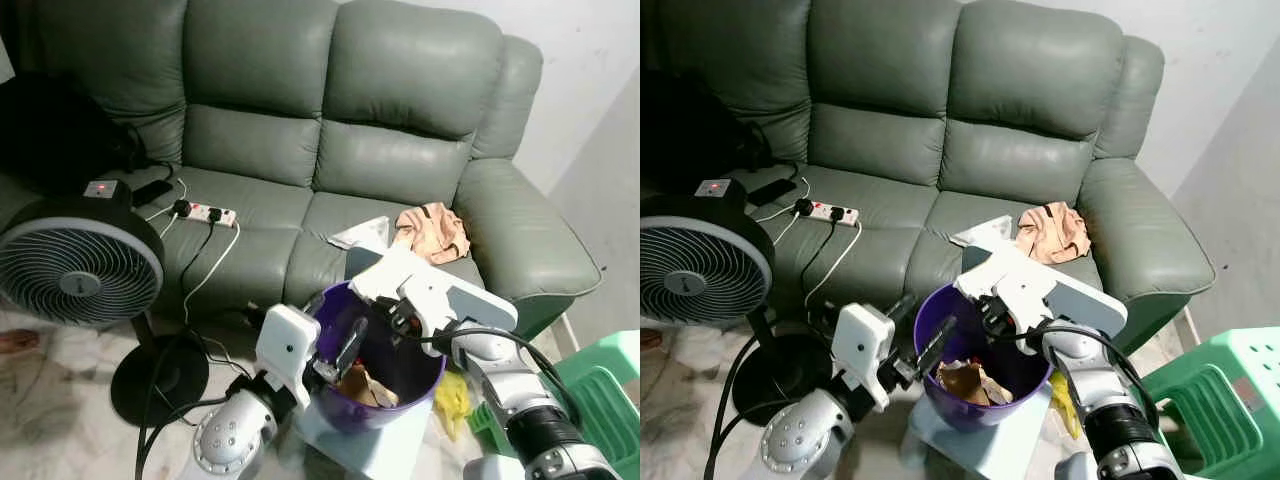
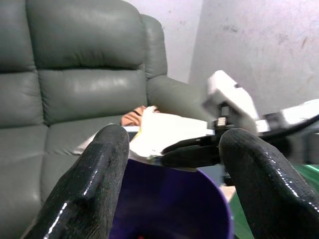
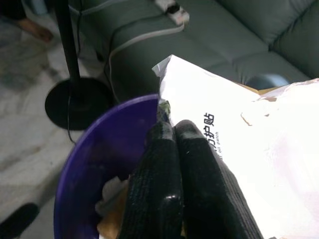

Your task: Picking trash to rubbish bin

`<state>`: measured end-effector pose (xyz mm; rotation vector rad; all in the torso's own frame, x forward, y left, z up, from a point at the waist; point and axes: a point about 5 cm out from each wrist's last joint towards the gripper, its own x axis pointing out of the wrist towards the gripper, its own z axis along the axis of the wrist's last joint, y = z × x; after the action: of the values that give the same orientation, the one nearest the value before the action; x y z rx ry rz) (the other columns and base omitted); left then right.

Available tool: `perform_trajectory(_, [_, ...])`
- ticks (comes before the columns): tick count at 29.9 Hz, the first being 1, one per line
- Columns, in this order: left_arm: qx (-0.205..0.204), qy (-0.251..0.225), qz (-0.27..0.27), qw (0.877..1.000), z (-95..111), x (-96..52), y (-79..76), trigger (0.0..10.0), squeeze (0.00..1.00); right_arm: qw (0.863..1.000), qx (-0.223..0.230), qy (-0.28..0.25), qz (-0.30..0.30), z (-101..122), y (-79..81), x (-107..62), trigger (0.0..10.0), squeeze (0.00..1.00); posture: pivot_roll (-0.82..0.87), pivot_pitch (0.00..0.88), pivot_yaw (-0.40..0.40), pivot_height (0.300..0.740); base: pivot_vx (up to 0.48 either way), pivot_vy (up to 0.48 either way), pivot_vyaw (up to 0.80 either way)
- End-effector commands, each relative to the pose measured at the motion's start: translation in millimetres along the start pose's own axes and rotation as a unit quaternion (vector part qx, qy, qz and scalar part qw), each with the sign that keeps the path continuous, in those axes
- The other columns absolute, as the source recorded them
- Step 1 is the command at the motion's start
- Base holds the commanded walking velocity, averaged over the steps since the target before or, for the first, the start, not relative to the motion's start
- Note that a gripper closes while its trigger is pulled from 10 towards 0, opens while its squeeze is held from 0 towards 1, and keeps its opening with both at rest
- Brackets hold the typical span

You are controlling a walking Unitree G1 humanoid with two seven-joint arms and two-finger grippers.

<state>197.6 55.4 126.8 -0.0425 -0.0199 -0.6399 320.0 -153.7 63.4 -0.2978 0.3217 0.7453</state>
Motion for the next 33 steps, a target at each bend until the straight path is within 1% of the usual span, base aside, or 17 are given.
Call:
perform_trajectory(1, [-0.002, 0.0, -0.006, 1.0, 3.4, -0.4, -8.9, 10.0, 0.0, 1.0, -0.006, 0.004, -0.002, 1.1, -2.3, 1.7, 10.0, 0.0, 0.09, 0.044, -0.146, 0.74, 0.0, 0.0, 0.0])
perform_trajectory(2, [-0.013, 0.008, -0.009, 1.0, 1.6, -2.9, -14.6, 10.0, 0.0, 1.0, -0.001, 0.008, 0.002, -0.9, -1.0, 2.9, 10.0, 0.0, 0.09, 0.056, -0.151, 0.74, 0.0, 0.0, 0.0])
perform_trajectory(4, [-0.037, 0.02, 0.001, 0.999, -1.0, -8.9, -19.5, 10.0, 0.0, 1.0, 0.007, 0.016, 0.007, -4.0, 0.7, 5.0, 10.0, 0.0, 0.1, 0.08, -0.161, 0.74, 0.0, 0.0, 0.0])
perform_trajectory(8, [-0.061, 0.033, 0.034, 0.997, -2.2, -16.7, -23.9, 10.0, 0.0, 1.0, 0.004, 0.021, 0.022, -6.3, 2.0, 5.6, 10.0, 0.0, 0.11, 0.126, -0.182, 0.74, 0.0, 0.0, 0.0])
perform_trajectory(9, [-0.089, 0.037, 0.058, 0.994, -2.3, -21.1, -25.2, 10.0, 0.0, 0.999, -0.003, 0.024, 0.033, -6.5, 3.3, 7.2, 10.0, 0.0, 0.11, 0.138, -0.188, 0.74, 0.0, 0.0, 0.0])
perform_trajectory(10, [-0.096, 0.038, 0.064, 0.993, -2.4, -22.1, -25.3, 10.0, 0.0, 0.999, -0.005, 0.025, 0.036, -6.4, 3.8, 7.7, 10.0, 0.0, 0.11, 0.138, -0.188, 0.74, 0.0, 0.0, 0.0])
perform_trajectory(11, [-0.104, 0.04, 0.075, 0.991, -2.0, -23.6, -26.1, 10.0, 0.0, 0.999, -0.005, 0.026, 0.037, -6.6, 3.4, 7.5, 10.0, 0.0, 0.11, 0.158, -0.2, 0.74, 0.0, 0.0, 0.0])
perform_trajectory(13, [-0.134, 0.044, 0.105, 0.984, -2.7, -28.8, -27.1, 10.0, 0.0, 0.999, -0.008, 0.028, 0.045, -5.9, 3.0, 7.6, 10.0, 0.0, 0.12, 0.177, -0.213, 0.74, 0.0, 0.0, 0.0])
perform_trajectory(17, [-0.14, 0.044, 0.116, 0.982, -1.2, -32.9, -30.7, 10.0, 0.0, 0.998, -0.008, 0.031, 0.056, -4.8, 2.4, 7.8, 10.0, 0.0, 0.13, 0.201, -0.234, 0.74, 0.0, 0.0, 0.0])
perform_trajectory(20, [-0.149, 0.043, 0.131, 0.979, 1.0, -35.9, -32.1, 10.0, 0.0, 0.997, -0.011, 0.041, 0.063, -5.4, 5.5, 11.9, 10.0, 0.0, 0.14, 0.213, -0.249, 0.74, 0.0, 0.0, 0.0])
perform_trajectory(27, [-0.157, 0.042, 0.147, 0.976, 3.4, -35.6, -32.6, 10.0, 0.0, 0.996, -0.017, 0.05, 0.072, -4.3, 11.7, 19.6, 10.0, 0.0, 0.15, 0.217, -0.26, 0.74, 0.0, 0.0, 0.0])
perform_trajectory(29, [-0.158, 0.042, 0.147, 0.976, 3.5, -35.8, -32.6, 10.0, 0.0, 0.995, -0.02, 0.062, 0.072, -6.5, 12.5, 20.1, 10.0, 0.0, 0.15, 0.217, -0.26, 0.74, 0.0, 0.0, 0.0])
perform_trajectory(31, [-0.157, 0.041, 0.149, 0.975, 3.8, -36.0, -31.7, 10.0, 0.0, 0.994, -0.011, 0.065, 0.082, -8.2, 13.9, 19.9, 10.0, 0.0, 0.15, 0.216, -0.259, 0.74, 0.0, 0.0, 0.0])
perform_trajectory(32, [-0.158, 0.04, 0.149, 0.975, 4.1, -36.0, -31.3, 10.0, 0.0, 0.994, -0.013, 0.066, 0.087, -9.6, 14.6, 19.2, 10.0, 0.0, 0.15, 0.215, -0.259, 0.74, 0.0, 0.0, 0.0])
perform_trajectory(33, [-0.158, 0.039, 0.148, 0.975, 4.3, -35.2, -30.7, 10.0, 0.0, 0.994, -0.004, 0.071, 0.086, -12.3, 14.6, 18.2, 10.0, 0.12, 0.15, 0.215, -0.257, 0.74, 0.0, 0.0, 0.0])
